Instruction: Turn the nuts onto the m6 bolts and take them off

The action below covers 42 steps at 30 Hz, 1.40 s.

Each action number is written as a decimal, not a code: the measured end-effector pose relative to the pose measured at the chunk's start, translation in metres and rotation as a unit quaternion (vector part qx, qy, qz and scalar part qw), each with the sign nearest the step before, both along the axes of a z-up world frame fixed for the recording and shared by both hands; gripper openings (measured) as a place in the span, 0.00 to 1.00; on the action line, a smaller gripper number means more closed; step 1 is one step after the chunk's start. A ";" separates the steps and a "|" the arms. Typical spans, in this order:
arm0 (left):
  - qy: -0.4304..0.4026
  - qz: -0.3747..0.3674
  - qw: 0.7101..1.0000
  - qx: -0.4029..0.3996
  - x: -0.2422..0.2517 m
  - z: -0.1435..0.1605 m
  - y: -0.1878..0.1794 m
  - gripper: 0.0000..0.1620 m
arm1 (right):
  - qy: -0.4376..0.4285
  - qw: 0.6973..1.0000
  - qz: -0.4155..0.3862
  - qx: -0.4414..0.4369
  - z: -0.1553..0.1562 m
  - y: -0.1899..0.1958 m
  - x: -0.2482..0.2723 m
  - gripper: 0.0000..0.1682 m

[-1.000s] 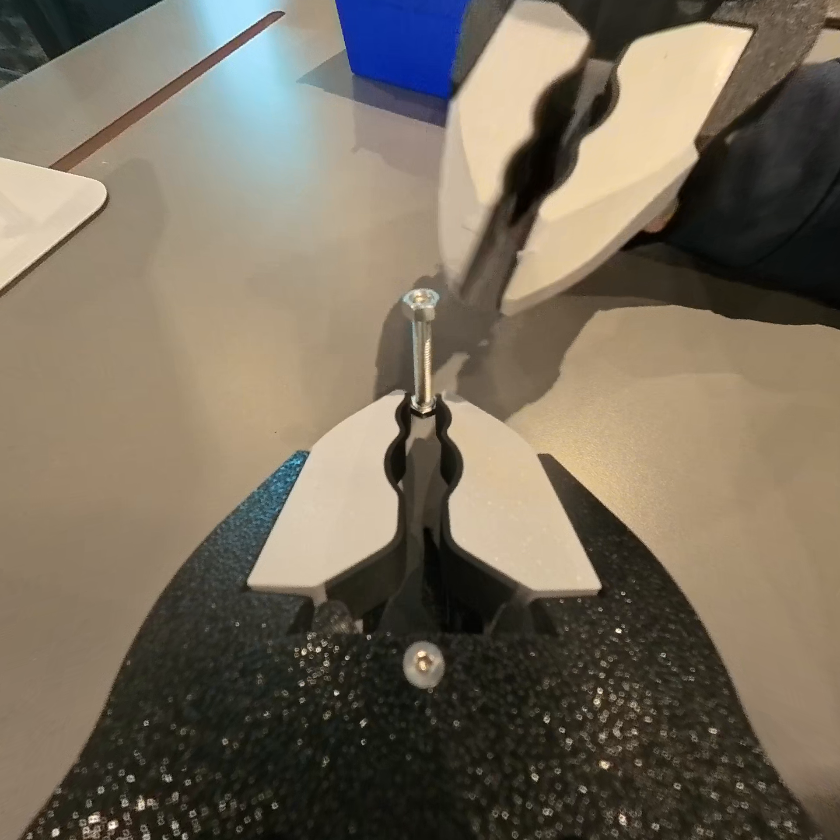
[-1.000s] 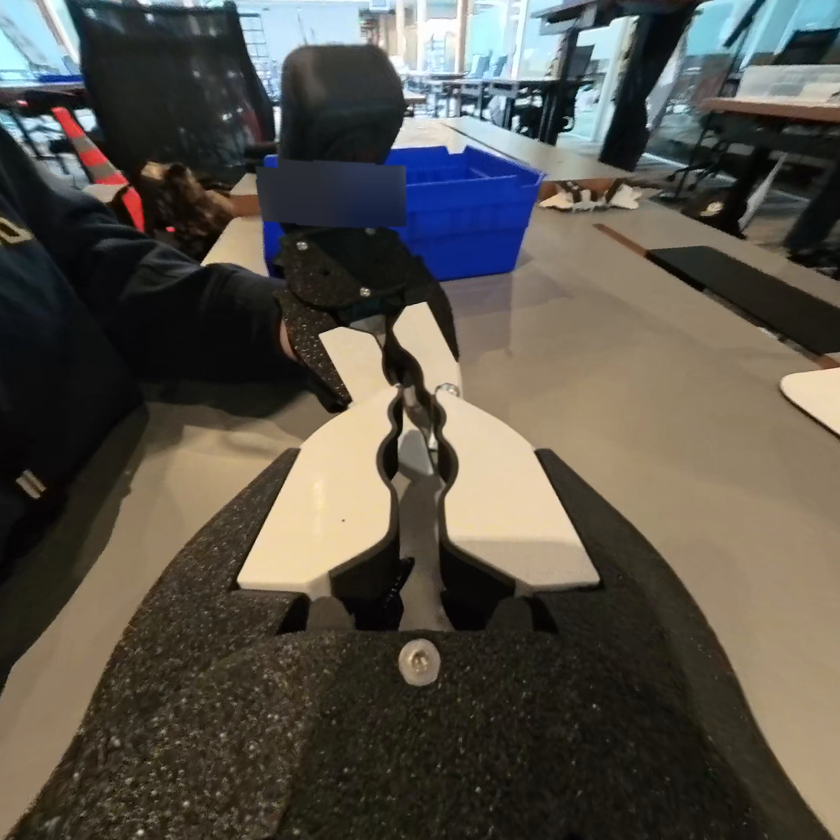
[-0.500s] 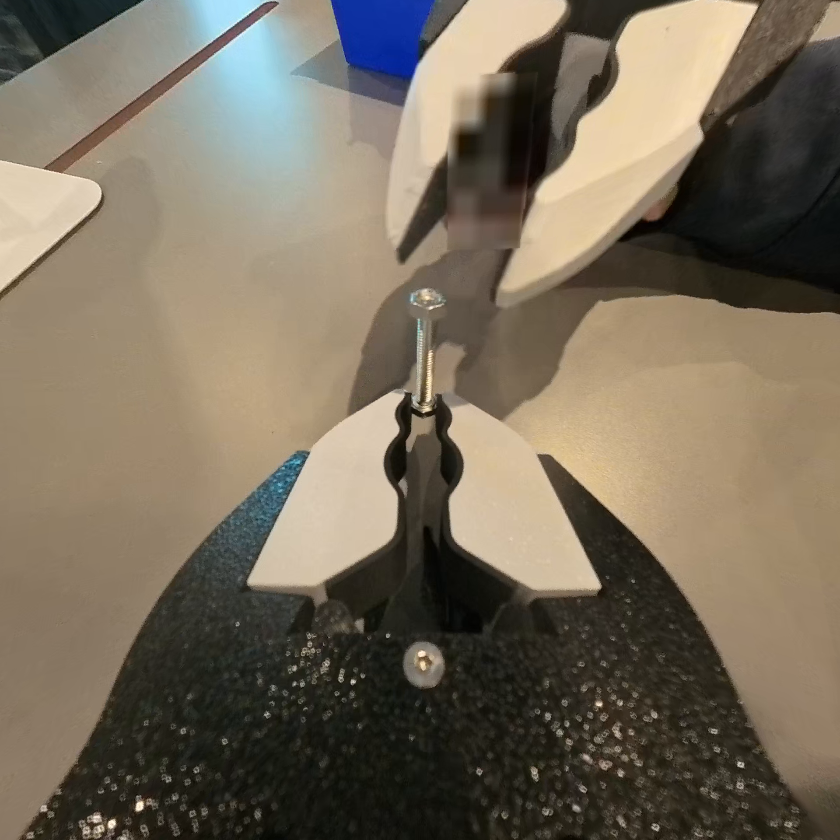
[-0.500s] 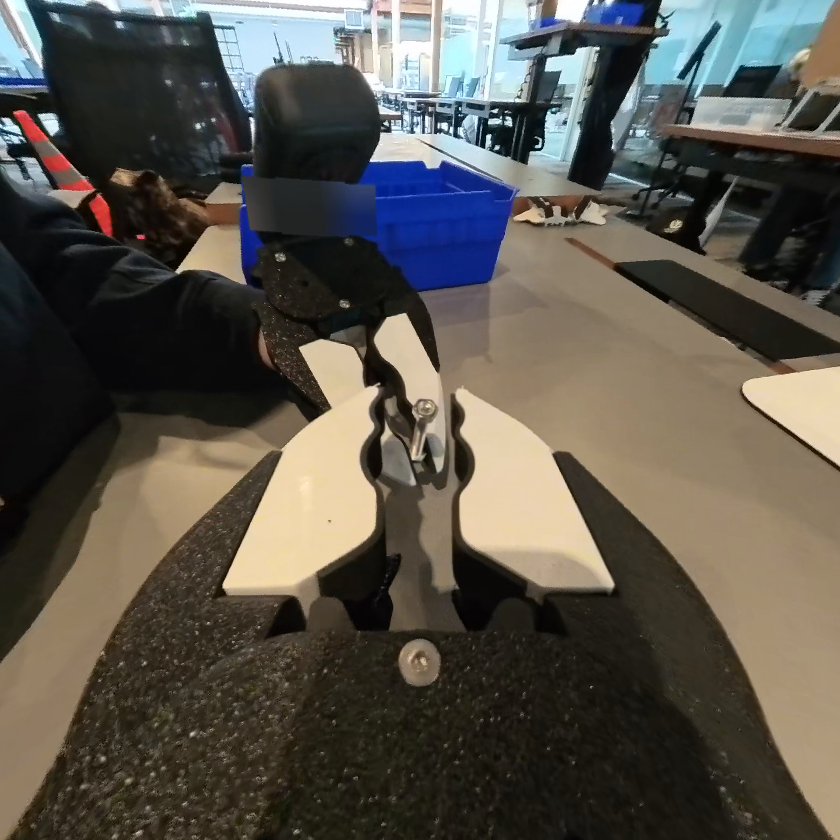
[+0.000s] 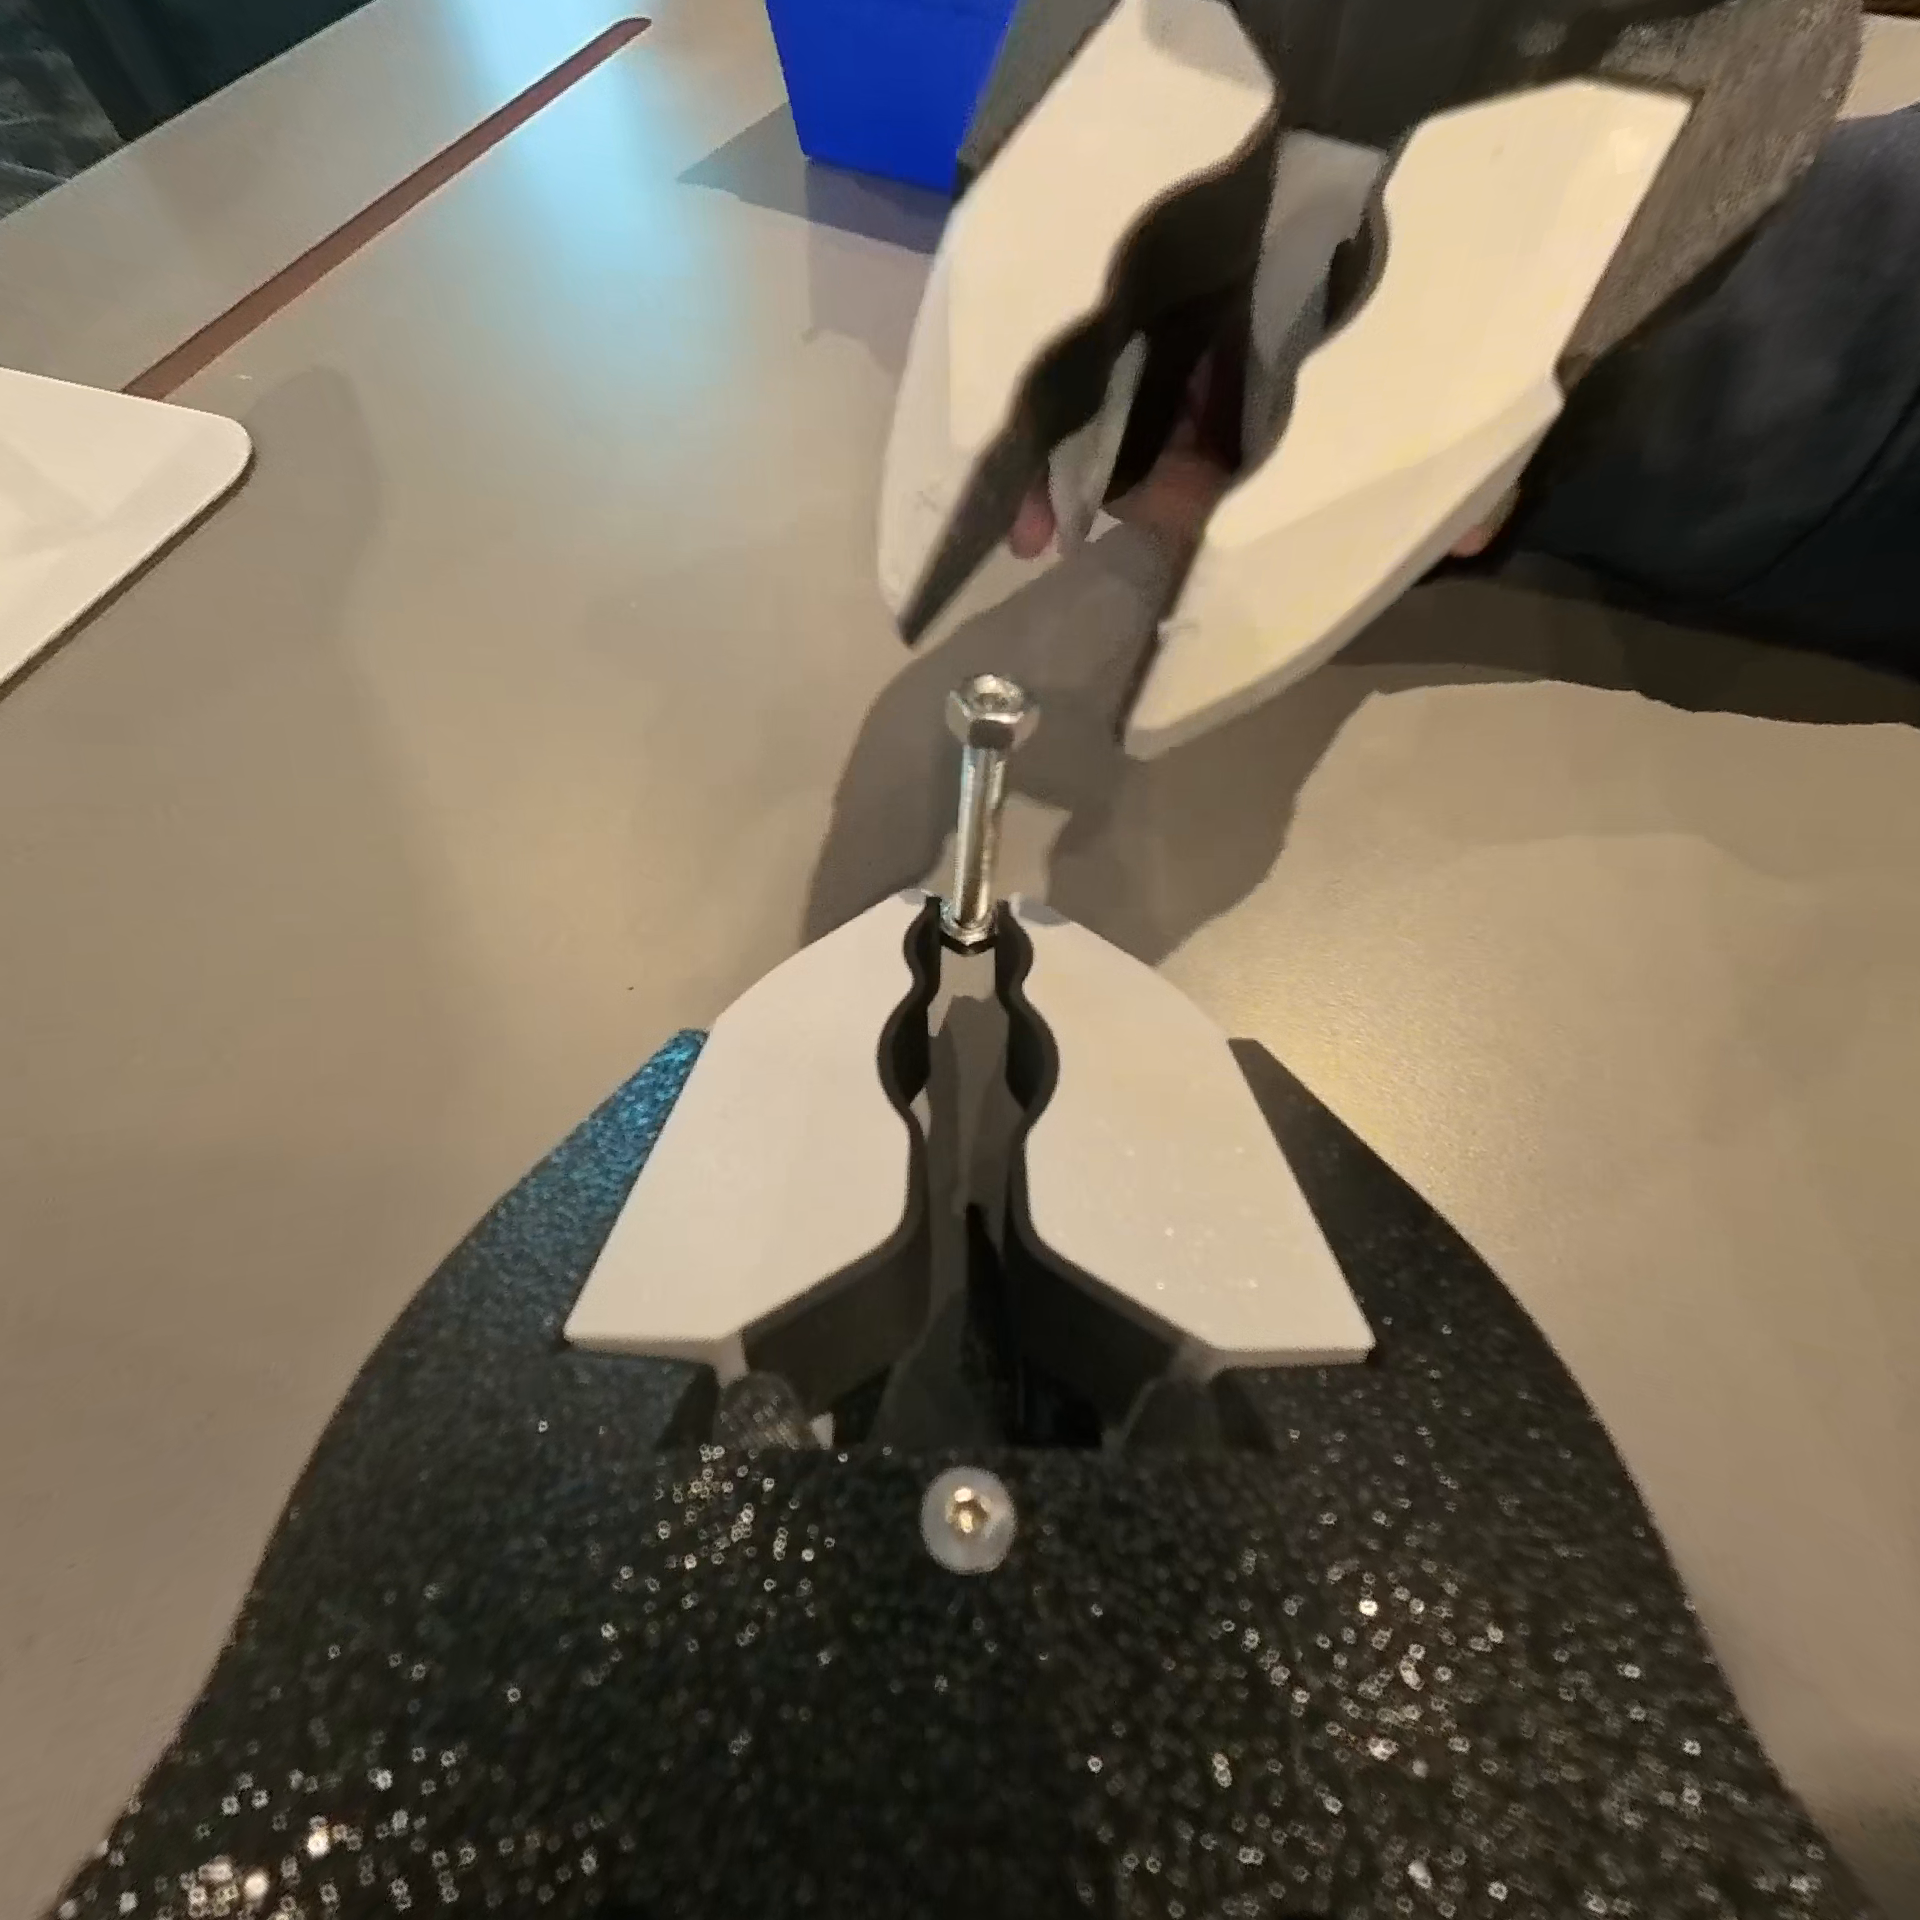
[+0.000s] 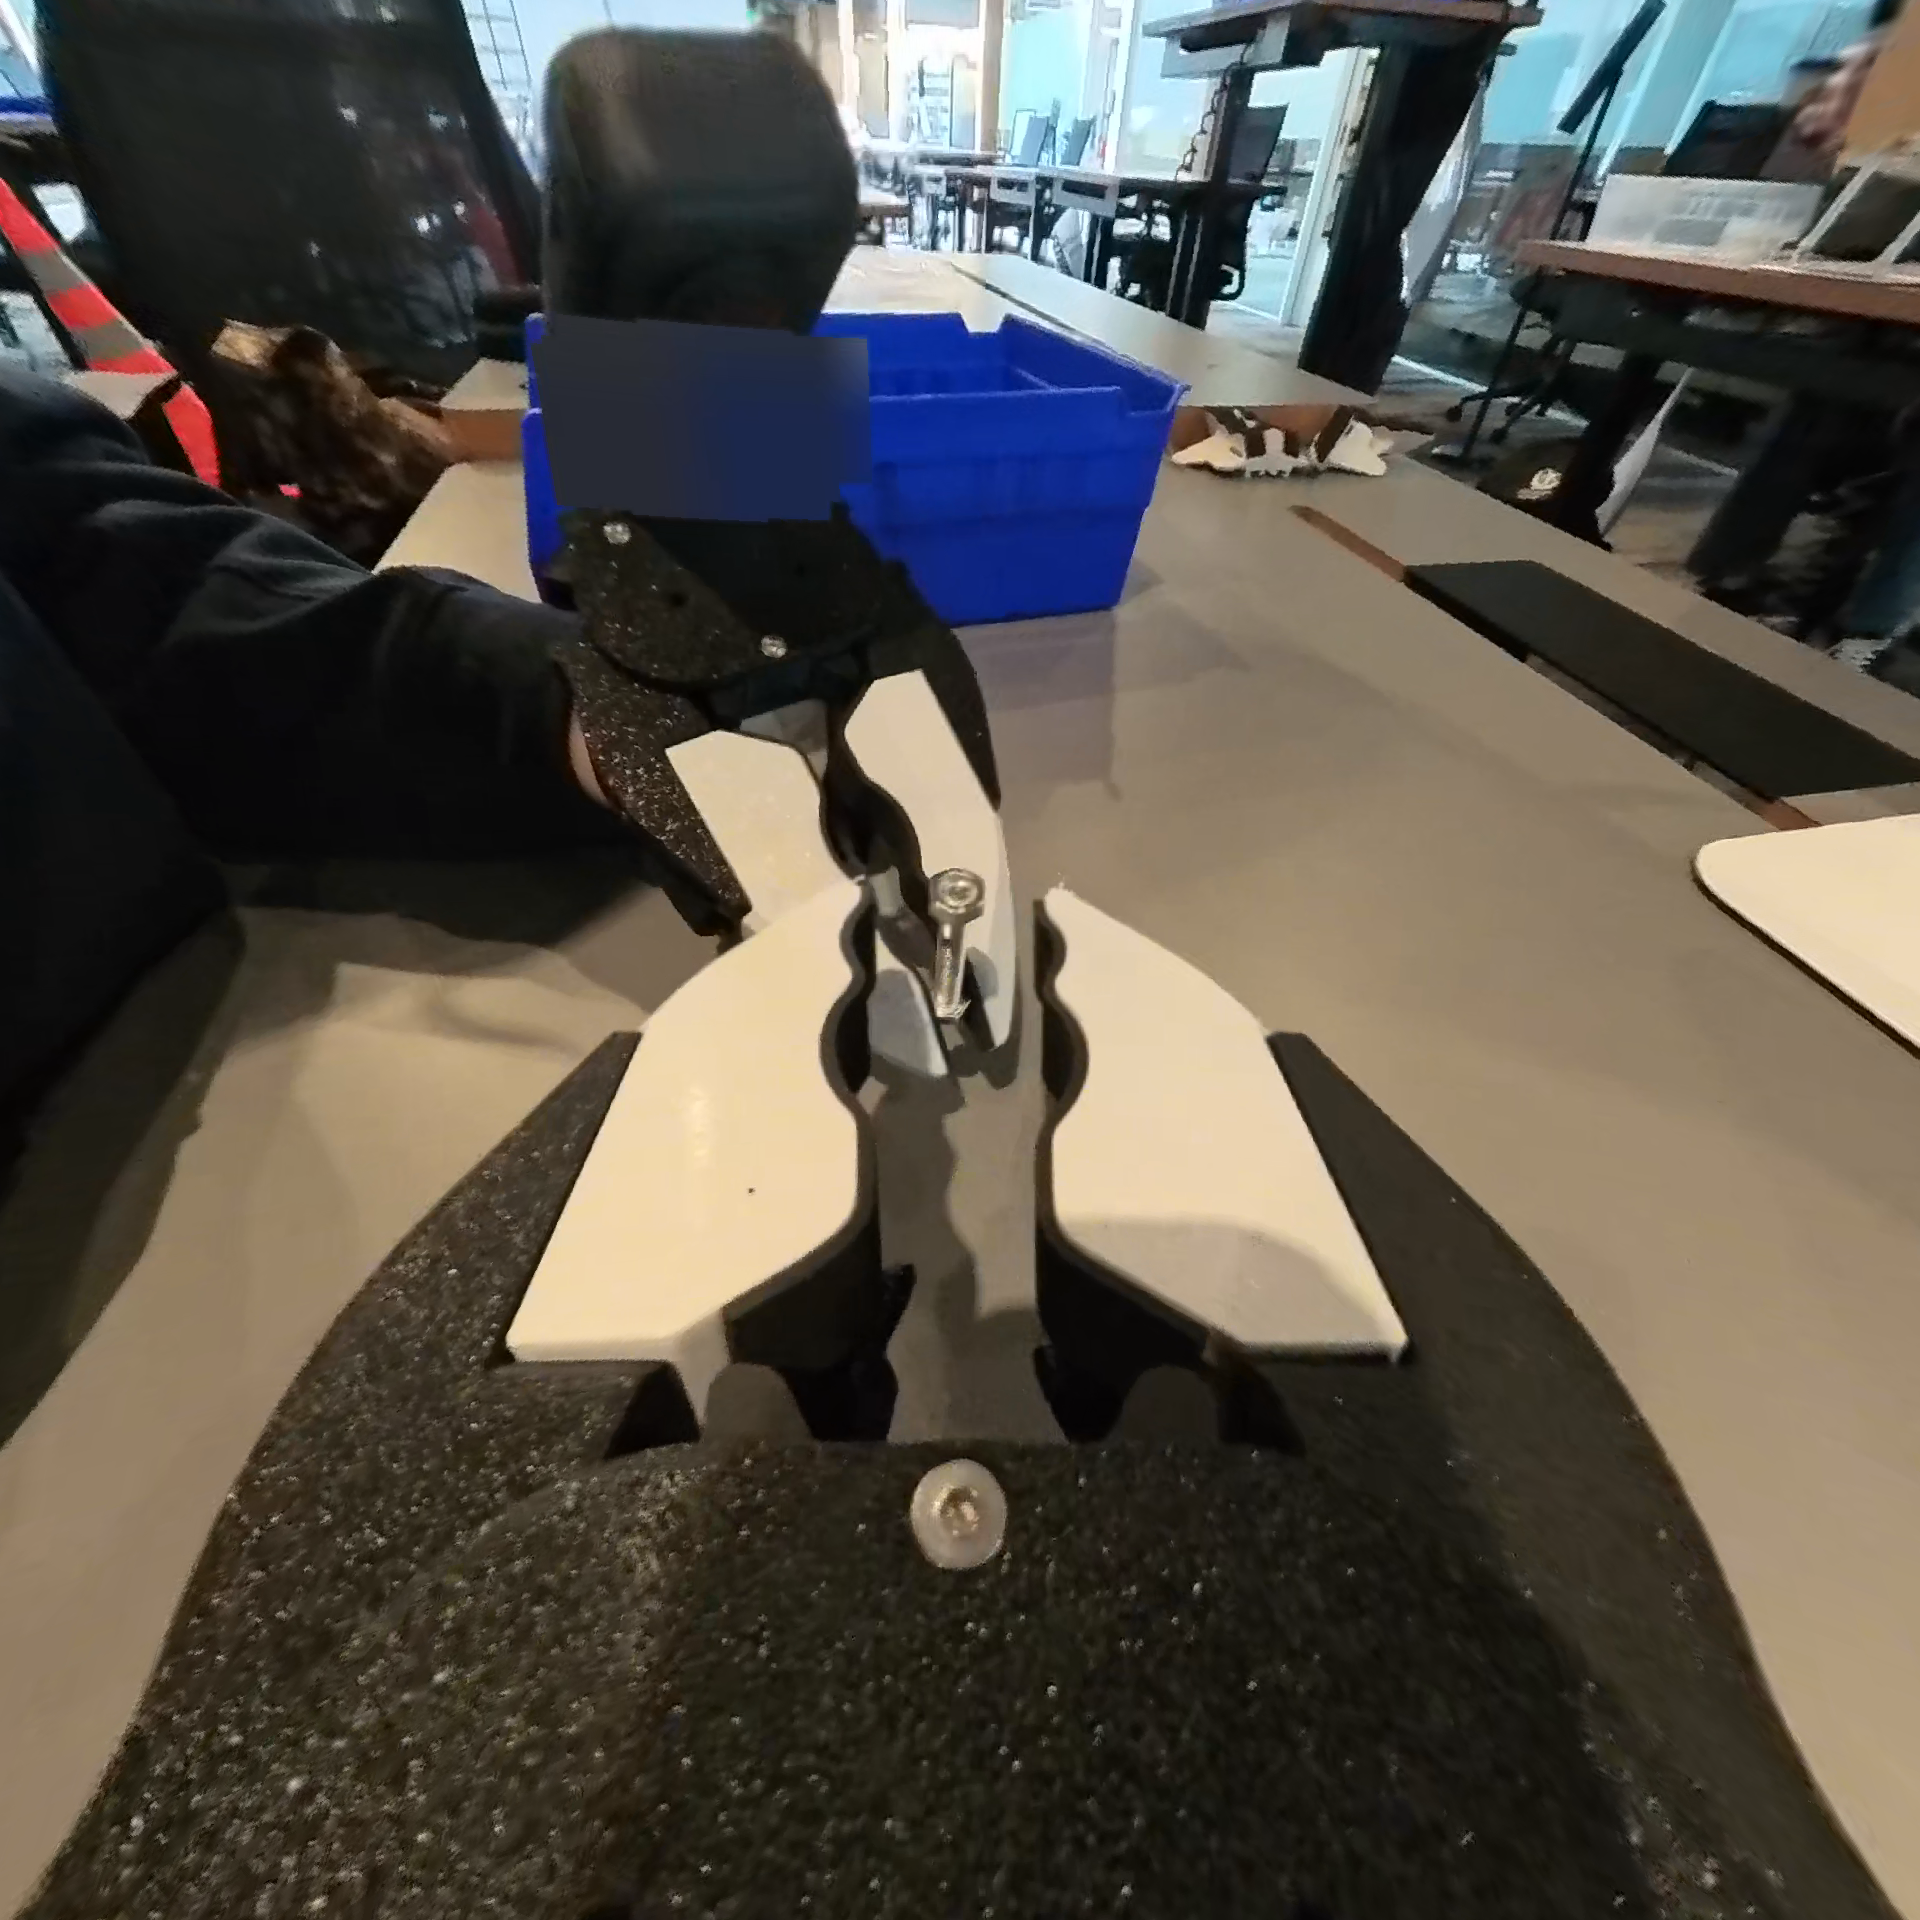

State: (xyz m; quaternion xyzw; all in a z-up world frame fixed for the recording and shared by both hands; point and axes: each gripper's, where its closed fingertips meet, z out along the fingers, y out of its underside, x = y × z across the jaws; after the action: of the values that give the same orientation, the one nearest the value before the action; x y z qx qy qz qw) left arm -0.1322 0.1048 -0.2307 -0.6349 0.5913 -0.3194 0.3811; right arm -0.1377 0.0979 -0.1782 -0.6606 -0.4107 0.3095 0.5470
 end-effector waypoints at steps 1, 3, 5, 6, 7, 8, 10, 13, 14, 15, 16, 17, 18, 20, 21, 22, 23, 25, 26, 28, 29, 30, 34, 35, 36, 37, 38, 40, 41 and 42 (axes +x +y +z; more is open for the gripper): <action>0.000 0.000 1.000 -0.001 0.000 0.000 0.000 0.06 | -0.005 1.000 0.012 -0.005 -0.002 -0.003 -0.001 0.12; 0.001 0.000 1.000 -0.003 0.000 0.000 0.000 0.06 | -0.001 0.999 0.039 -0.020 -0.001 -0.010 -0.002 0.02; 0.003 -0.002 1.000 -0.003 0.000 -0.001 0.000 0.06 | 0.013 1.000 0.025 -0.011 0.004 -0.007 0.000 0.05; 0.005 -0.002 1.000 -0.002 0.000 -0.001 -0.001 0.06 | 0.015 1.000 0.014 -0.004 0.005 -0.004 0.001 0.08; 0.006 -0.002 1.000 0.000 0.000 -0.002 -0.001 0.06 | 0.012 1.000 0.004 0.002 0.005 -0.002 0.002 0.11; 0.006 -0.001 1.000 0.000 0.000 -0.002 0.000 0.06 | 0.009 1.000 0.000 0.006 0.004 0.000 0.001 0.14; 0.006 0.000 1.000 -0.001 0.000 -0.002 0.000 0.06 | -0.008 1.000 0.008 0.005 -0.001 -0.003 -0.002 0.14; 0.003 0.002 1.000 -0.004 0.000 -0.001 0.001 0.06 | -0.007 0.999 0.045 -0.015 -0.002 -0.013 -0.003 0.00; 0.003 0.001 1.000 -0.005 0.000 -0.001 0.001 0.06 | 0.004 0.999 0.036 -0.011 0.002 -0.010 -0.001 0.02; 0.004 0.001 1.000 -0.005 0.000 -0.001 0.001 0.06 | 0.009 1.000 0.023 -0.003 0.004 -0.007 0.001 0.05; 0.005 0.000 1.000 -0.004 0.000 -0.001 0.000 0.06 | 0.008 1.000 0.010 0.004 0.005 -0.004 0.003 0.08; 0.005 -0.001 1.000 -0.003 0.001 -0.001 0.000 0.06 | 0.002 1.000 -0.002 0.010 0.004 -0.001 0.004 0.12; 0.006 -0.002 1.000 -0.003 0.001 -0.002 0.000 0.06 | -0.008 1.000 -0.006 0.014 0.002 0.001 0.004 0.15; 0.005 -0.002 1.000 -0.004 0.001 -0.001 0.000 0.06 | -0.020 1.000 -0.005 0.019 -0.002 0.000 0.000 0.19; 0.005 -0.002 1.000 -0.004 0.001 -0.001 0.000 0.06 | -0.024 1.000 0.002 0.018 -0.004 -0.002 -0.002 0.18; 0.004 -0.001 1.000 -0.004 0.001 -0.001 0.000 0.06 | -0.028 0.999 0.020 0.009 -0.006 -0.007 -0.004 0.12; 0.003 -0.001 1.000 -0.005 0.001 -0.001 0.000 0.06 | -0.030 0.999 0.044 -0.004 -0.007 -0.013 -0.006 0.03; 0.003 -0.001 1.000 -0.005 0.001 -0.001 0.000 0.06 | -0.011 0.998 0.057 -0.015 -0.003 -0.016 -0.005 0.01; 0.004 -0.001 1.000 -0.005 0.001 -0.001 0.000 0.06 | -0.004 0.999 0.046 -0.009 0.000 -0.013 -0.002 0.02; 0.004 -0.002 1.000 -0.004 0.001 -0.001 0.000 0.06 | -0.001 1.000 0.016 0.007 0.003 -0.005 0.002 0.09; 0.005 -0.003 1.000 -0.003 0.001 -0.001 0.000 0.06 | -0.001 1.000 0.008 0.012 0.003 -0.003 0.002 0.12; 0.005 -0.003 1.000 -0.003 0.001 -0.001 0.000 0.06 | -0.002 1.000 0.006 0.014 0.003 -0.003 0.001 0.14; 0.004 -0.003 1.000 -0.003 0.001 -0.001 0.000 0.06 | -0.030 0.999 0.025 0.001 -0.007 -0.008 -0.005 0.10; 0.004 -0.002 1.000 -0.003 0.001 -0.001 0.000 0.06 | -0.030 0.999 0.044 -0.010 -0.008 -0.013 -0.006 0.02; 0.004 -0.002 1.000 -0.003 0.001 -0.001 0.000 0.06 | -0.019 0.999 0.045 -0.014 -0.006 -0.013 -0.006 0.03; 0.004 -0.002 1.000 -0.003 0.001 -0.001 0.000 0.06 | -0.009 0.999 0.036 -0.008 -0.002 -0.010 -0.004 0.05; 0.004 -0.003 1.000 -0.003 0.001 -0.001 0.000 0.06 | -0.004 1.000 0.025 0.001 0.000 -0.007 -0.002 0.07; 0.006 -0.003 1.000 -0.003 0.001 -0.002 0.000 0.06 | -0.006 1.000 0.008 0.012 0.001 -0.003 -0.001 0.12; 0.006 -0.004 1.000 -0.002 0.001 -0.002 0.000 0.06 | -0.007 1.000 0.004 0.013 0.000 -0.002 -0.001 0.14; 0.007 -0.003 1.000 -0.002 0.001 -0.002 0.000 0.06 | -0.010 1.000 0.004 0.014 -0.001 -0.002 -0.002 0.15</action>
State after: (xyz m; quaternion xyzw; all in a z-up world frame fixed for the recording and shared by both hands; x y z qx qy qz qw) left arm -0.1313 0.1047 -0.2324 -0.6357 0.5953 -0.3178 0.3748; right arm -0.1400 0.0962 -0.1791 -0.6538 -0.4231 0.2999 0.5510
